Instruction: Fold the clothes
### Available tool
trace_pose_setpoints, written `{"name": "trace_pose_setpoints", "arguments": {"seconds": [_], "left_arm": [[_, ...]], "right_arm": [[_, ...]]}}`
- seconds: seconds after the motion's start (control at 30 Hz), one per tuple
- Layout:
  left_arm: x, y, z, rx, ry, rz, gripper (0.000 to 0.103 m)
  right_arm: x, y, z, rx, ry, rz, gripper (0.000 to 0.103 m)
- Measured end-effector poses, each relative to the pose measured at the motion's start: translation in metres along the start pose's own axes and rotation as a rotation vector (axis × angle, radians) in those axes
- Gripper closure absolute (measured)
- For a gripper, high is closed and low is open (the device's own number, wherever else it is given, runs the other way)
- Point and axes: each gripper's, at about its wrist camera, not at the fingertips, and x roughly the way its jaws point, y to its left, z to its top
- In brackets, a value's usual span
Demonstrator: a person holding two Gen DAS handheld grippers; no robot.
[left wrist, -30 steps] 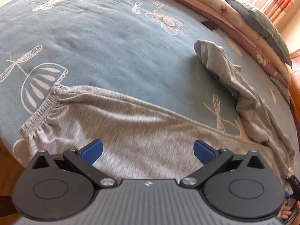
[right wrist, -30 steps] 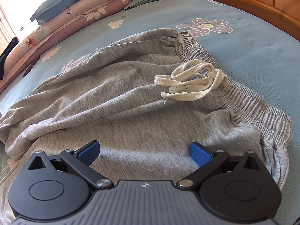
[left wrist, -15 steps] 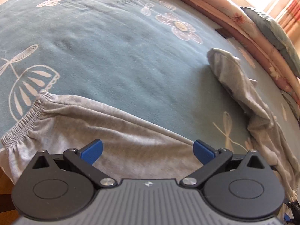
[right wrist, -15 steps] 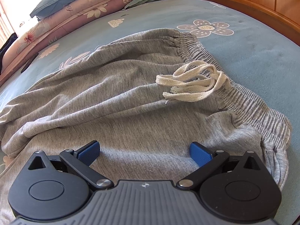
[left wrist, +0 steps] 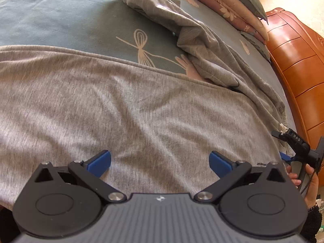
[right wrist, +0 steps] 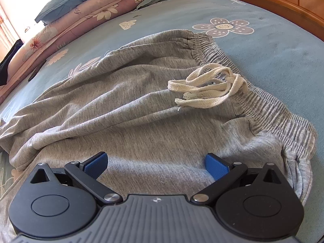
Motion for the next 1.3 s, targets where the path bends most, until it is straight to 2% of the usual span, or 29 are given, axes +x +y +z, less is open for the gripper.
{"name": "trace_pose_setpoints", "arguments": {"seconds": [0.13,0.23,0.37,0.47,0.57,0.7,0.87,1.03,1.17,1.3], "left_arm": [[-0.017,0.015,-0.013,-0.016,-0.002,0.038,0.001],[-0.025,0.017,-0.007,-0.051,-0.011,0.07,0.001],[-0.03,0.011,0.002,-0.003,-0.062,0.092,0.001],[-0.025,0.021,0.005,-0.004,-0.062,0.149,0.001],[-0.023,0.043,0.004,-0.048,-0.06,0.243,0.001],[-0.037,0.043,0.009,-0.083,-0.068,0.261,0.001],[-0.053,-0.011,0.024,0.054,-0.143,0.193,0.001],[-0.037,-0.087,0.031,0.264,-0.197,0.125,0.001],[0.006,-0.122,0.017,0.358,-0.172,0.106,0.001],[0.045,-0.13,0.005,0.321,-0.096,0.093,0.001]], "right_arm": [[-0.003,-0.005,0.002,0.036,0.011,0.028,0.0],[-0.003,-0.006,0.002,0.036,0.013,0.033,0.0],[-0.002,-0.003,0.0,0.019,0.011,0.023,0.0],[-0.001,0.0,0.0,0.005,0.011,0.011,0.0],[-0.001,-0.001,0.0,0.005,0.012,0.014,0.0],[-0.001,-0.003,0.0,0.02,0.01,0.02,0.0],[0.0,0.0,-0.002,0.007,0.0,0.004,0.0],[0.001,0.004,-0.004,-0.018,-0.009,-0.014,0.0],[0.001,0.004,-0.004,-0.018,-0.011,-0.014,0.0],[0.002,0.003,-0.004,-0.009,-0.015,-0.002,0.0]]}}
